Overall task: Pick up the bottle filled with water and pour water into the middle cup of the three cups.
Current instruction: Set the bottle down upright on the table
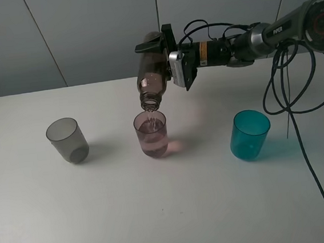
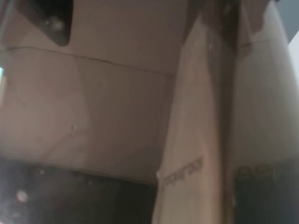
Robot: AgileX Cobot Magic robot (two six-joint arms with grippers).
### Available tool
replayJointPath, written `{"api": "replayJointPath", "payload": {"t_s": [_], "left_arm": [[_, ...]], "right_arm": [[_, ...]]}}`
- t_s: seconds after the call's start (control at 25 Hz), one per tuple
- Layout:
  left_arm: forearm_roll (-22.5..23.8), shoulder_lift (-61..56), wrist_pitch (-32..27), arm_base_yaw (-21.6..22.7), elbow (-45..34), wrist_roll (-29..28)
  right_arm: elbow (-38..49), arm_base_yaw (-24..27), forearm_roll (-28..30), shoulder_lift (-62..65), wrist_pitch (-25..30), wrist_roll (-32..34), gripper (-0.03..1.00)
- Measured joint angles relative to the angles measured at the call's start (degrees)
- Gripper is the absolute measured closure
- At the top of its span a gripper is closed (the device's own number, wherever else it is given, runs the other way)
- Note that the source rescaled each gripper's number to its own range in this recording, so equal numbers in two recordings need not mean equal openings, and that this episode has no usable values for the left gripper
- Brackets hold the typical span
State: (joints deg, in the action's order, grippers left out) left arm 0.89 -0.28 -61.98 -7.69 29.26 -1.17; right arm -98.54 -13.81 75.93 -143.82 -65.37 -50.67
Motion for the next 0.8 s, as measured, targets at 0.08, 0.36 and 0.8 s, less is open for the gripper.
{"api": "replayJointPath", "payload": {"t_s": [0.08, 0.36, 0.8], "left_arm": [[0.0, 0.0, 0.0, 0.0, 0.0, 0.0], [0.0, 0.0, 0.0, 0.0, 0.0, 0.0], [0.0, 0.0, 0.0, 0.0, 0.0, 0.0]], "right_arm": [[0.0, 0.0, 0.0, 0.0, 0.0, 0.0, 0.91], [0.0, 0.0, 0.11, 0.1, -0.11, 0.0, 0.91], [0.0, 0.0, 0.11, 0.19, -0.22, 0.91, 0.91]]}}
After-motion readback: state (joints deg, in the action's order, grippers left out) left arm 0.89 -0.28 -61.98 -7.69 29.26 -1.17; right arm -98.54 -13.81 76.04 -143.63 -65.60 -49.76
